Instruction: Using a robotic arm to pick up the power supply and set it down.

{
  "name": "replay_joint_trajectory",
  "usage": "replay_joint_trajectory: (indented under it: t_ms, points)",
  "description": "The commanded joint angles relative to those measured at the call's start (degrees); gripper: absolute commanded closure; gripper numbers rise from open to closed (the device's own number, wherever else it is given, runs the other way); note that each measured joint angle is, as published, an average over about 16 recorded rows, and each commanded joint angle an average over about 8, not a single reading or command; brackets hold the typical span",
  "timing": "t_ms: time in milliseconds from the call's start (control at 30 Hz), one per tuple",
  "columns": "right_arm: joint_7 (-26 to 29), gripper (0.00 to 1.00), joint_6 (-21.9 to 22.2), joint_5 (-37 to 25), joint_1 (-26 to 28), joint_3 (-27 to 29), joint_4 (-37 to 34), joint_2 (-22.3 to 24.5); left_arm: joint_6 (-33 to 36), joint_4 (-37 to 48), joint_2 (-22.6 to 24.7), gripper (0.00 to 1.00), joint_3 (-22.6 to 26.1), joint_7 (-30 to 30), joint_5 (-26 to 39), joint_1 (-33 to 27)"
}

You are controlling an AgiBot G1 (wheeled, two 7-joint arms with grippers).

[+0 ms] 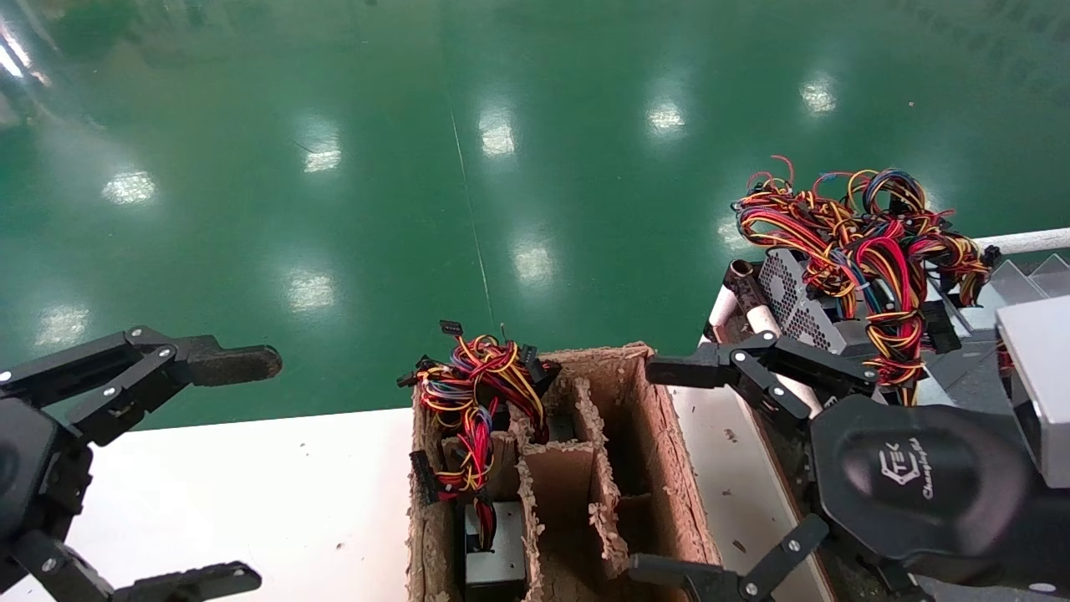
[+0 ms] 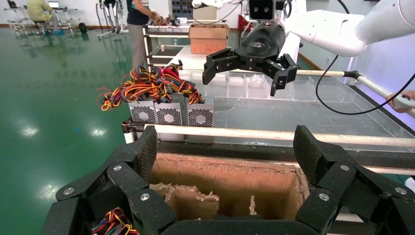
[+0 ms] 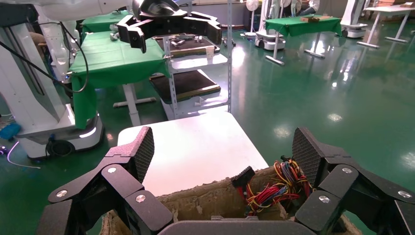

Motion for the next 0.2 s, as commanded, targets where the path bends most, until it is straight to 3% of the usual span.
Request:
replay_joint_trajectory:
  t_ms: [33,200]
  points:
    - [0.0,0.00,0.0,0.0,-0.1,0.1,0.1,0.0,0.0,0.0,0.0,0.00,0.0,0.0,0.0,0.0]
    - [0.0,0.00,0.0,0.0,0.1,0.0,-0.2,0.0,0.0,0.0,0.0,0.00,0.0,0.0,0.0,0.0]
